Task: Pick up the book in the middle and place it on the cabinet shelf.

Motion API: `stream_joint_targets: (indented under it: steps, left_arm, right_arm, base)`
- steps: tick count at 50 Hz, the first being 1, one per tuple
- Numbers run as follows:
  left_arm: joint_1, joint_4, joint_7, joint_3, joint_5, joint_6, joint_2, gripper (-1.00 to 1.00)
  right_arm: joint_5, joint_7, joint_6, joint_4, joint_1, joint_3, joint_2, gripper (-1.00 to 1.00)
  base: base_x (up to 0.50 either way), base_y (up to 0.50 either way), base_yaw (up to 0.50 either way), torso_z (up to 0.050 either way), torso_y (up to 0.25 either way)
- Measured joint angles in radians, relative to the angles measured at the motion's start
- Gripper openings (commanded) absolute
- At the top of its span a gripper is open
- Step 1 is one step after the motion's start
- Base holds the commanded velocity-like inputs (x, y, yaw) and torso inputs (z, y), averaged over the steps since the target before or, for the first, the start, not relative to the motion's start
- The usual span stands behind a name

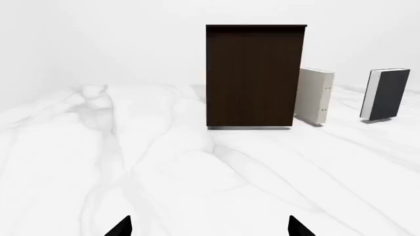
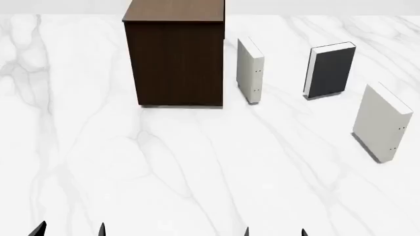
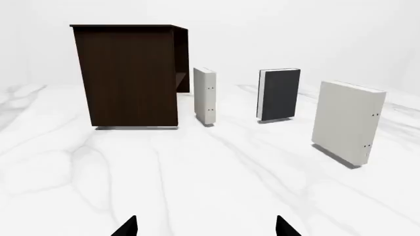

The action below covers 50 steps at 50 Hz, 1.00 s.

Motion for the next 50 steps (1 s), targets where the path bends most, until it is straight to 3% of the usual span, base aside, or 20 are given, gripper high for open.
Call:
stream_joint_targets:
  steps: [25, 36, 50]
  left_arm:
    - [0.016, 0.051, -0.061, 0.048, -0.074, -0.028, -0.049, 1.00]
    - [0.052, 0.209, -0.094, 0.051, -0.107, -0.072, -0.074, 1.00]
    - [0.072, 0.481, -0.140, 0.076, -0.106, -0.184, -0.111, 1.00]
  right_arm:
    - [0.045, 0.077, -0.016, -0.028, -0.016, -0.050, 0.047, 1.00]
    - [0.063, 0.115, 0.020, -0.142, -0.037, -0.060, 0.068, 1.00]
    - [0.078, 0.158, 0.177, -0.458, -0.044, -0.068, 0.109, 1.00]
  base:
    - [0.00, 0.00, 0.00, 0.000, 0.000]
    - [0.00, 0.00, 0.00, 0.000, 0.000]
    - [0.00, 0.00, 0.00, 0.000, 0.000]
